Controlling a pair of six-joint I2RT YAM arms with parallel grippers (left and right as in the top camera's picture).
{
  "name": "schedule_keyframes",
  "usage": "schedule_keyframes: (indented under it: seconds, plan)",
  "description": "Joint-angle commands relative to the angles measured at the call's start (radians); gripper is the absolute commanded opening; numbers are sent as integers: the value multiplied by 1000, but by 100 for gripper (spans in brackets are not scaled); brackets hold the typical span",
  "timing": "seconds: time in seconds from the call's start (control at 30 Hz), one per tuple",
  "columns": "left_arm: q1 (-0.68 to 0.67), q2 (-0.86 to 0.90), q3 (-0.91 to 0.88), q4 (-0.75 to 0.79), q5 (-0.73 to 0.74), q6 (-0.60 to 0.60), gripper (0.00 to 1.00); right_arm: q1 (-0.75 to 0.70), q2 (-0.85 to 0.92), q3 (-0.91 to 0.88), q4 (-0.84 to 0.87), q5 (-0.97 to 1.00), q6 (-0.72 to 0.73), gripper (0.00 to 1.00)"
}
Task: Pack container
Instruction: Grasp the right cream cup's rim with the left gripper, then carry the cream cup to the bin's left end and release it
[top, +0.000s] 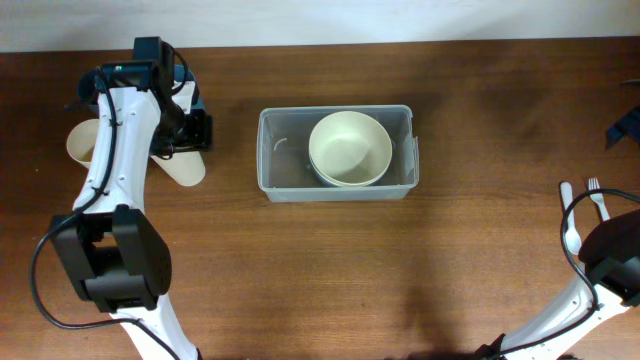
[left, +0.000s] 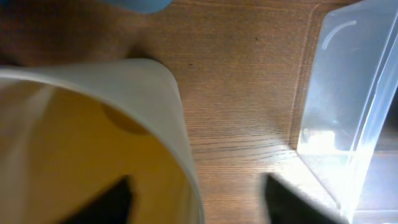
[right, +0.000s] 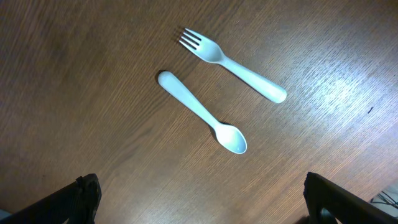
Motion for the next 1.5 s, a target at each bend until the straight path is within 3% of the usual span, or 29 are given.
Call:
schedule_keyframes:
  seconds: [0.0, 0.17, 0.23, 0.57, 0.87, 1.07, 1.47]
  plan:
    - [3, 9, 14, -2, -6, -6, 43, 5, -13, -5, 0, 13, 8, 99]
    - [3, 9, 14, -1, -6, -6, 8, 5, -13, -5, 0, 13, 8, 99]
    - [3, 9, 14, -1, -6, -7, 2, 5, -13, -5, 0, 13, 8, 99]
    - [3, 9, 69, -102, 138, -11, 1, 5, -13, -5, 0, 13, 8, 99]
    - [-56, 9, 457, -259, 175, -6, 2, 5, -13, -5, 0, 13, 8, 99]
    - [-129, 9, 649, -270, 175, -6, 1, 5, -13, -5, 0, 13, 8, 99]
    - [-260, 28, 682, -235, 95, -6, 2, 5, -13, -5, 0, 13, 8, 99]
